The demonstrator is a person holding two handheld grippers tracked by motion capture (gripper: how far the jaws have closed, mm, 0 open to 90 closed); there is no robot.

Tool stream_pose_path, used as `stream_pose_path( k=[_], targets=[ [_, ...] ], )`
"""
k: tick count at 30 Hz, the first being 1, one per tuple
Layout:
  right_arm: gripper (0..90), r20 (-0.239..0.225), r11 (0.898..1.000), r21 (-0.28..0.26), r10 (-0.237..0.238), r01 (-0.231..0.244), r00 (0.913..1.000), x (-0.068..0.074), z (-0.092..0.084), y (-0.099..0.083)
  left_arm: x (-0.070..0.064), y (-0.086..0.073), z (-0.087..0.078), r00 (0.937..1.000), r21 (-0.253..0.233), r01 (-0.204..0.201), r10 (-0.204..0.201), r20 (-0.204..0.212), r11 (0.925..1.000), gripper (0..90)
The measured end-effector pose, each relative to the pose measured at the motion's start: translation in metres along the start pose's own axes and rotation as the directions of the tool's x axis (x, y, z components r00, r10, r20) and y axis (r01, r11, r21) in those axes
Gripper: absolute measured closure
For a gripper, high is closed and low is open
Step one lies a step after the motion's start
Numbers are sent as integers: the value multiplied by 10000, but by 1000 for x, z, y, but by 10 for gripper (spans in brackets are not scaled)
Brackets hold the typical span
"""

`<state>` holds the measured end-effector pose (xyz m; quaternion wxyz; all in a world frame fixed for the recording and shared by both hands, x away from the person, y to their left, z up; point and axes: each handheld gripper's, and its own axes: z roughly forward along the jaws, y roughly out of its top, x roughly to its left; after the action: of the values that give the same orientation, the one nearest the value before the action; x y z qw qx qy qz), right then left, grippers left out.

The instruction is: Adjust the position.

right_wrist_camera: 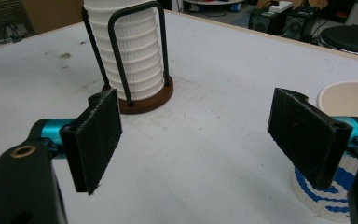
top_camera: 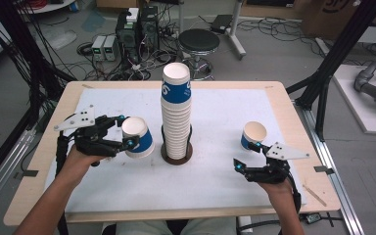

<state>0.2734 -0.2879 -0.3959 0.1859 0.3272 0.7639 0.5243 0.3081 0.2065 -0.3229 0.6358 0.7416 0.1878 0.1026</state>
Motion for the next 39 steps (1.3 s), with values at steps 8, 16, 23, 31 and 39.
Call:
stream_pose_path(
  k=[8,16,23,31,39],
  targets=[
    [181,-453,9997,-230,-72,61,9989,4,6,3,-7,-11,15,9995,83,32,-35,311,10000,295],
    [180,-1210,9980,-457,-487,434,9915,14,15,8,-20,-22,33,9952,5,-124,123,974,9999,295],
    [180,-1914,9960,-534,-800,710,9783,26,26,10,-29,-31,45,9886,-2,-144,143,1497,9999,294],
    [180,-2714,9947,-584,-975,847,9575,39,38,14,-38,-40,55,9797,-20,-223,222,1993,9997,295],
    [180,-3635,9916,-583,-1287,1154,9226,54,52,17,-46,-44,64,9688,-6,-384,374,2449,9993,295]
  ],
)
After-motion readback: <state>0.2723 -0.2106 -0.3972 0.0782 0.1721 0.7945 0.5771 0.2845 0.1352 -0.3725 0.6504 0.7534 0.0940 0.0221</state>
